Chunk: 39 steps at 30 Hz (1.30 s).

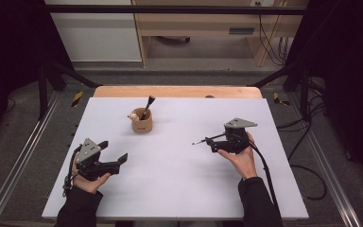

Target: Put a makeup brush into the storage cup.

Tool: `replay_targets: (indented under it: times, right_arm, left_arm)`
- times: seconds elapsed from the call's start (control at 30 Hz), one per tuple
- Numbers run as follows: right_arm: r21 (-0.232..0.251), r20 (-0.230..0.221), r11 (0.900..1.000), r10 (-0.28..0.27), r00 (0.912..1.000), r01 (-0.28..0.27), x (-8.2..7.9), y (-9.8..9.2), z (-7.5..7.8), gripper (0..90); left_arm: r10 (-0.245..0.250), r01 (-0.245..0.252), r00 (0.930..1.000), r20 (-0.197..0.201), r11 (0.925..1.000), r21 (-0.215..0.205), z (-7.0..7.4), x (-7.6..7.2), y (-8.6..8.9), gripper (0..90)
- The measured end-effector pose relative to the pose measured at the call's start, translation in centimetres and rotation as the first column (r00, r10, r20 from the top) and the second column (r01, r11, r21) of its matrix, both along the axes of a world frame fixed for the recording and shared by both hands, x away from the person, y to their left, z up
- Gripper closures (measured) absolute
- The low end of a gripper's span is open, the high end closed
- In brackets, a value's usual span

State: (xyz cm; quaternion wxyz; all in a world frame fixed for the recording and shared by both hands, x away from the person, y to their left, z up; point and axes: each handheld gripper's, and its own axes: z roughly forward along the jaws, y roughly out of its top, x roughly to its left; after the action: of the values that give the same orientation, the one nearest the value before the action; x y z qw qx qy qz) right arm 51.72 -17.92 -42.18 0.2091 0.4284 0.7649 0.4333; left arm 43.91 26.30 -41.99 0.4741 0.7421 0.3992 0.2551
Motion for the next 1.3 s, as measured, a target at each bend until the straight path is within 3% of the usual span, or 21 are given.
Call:
replay_targets:
  times: [0.63, 0.73, 0.9, 1.03, 1.3]
  right_arm:
    - [-0.022, -0.052, 1.000, -0.008, 0.9986, 0.007, 2.6, 0.0, -2.4, 10.0]
    - [-0.015, -0.066, 1.000, -0.007, 0.9978, 0.006, 2.8, 0.2, -2.8, 10.6]
    - [-0.051, -0.065, 0.999, 0.006, 0.9979, -0.009, 3.4, 1.0, -3.1, 11.1]
    - [-0.041, -0.067, 0.999, 0.008, 0.9977, -0.011, 3.8, 1.4, -3.3, 12.4]
    - [-0.060, -0.100, 0.998, 0.015, 0.9948, -0.021, 4.4, 1.8, -4.6, 14.4]
  left_arm:
    - [-0.007, 0.008, 1.0000, -0.004, 0.9999, 0.007, -0.2, 0.1, -0.1, 10.8]
    - [-0.007, 0.007, 1.0000, -0.002, 1.0000, 0.007, -0.2, 0.1, -0.2, 10.8]
    - [-0.009, 0.010, 1.0000, -0.002, 0.9998, 0.016, -0.2, 0.1, -0.2, 10.9]
    - [-0.010, 0.010, 0.9999, -0.001, 0.9998, 0.016, -0.2, 0.1, -0.2, 10.9]
    - [-0.010, 0.010, 0.9999, -0.002, 0.9998, 0.019, -0.2, 0.1, -0.2, 11.0]
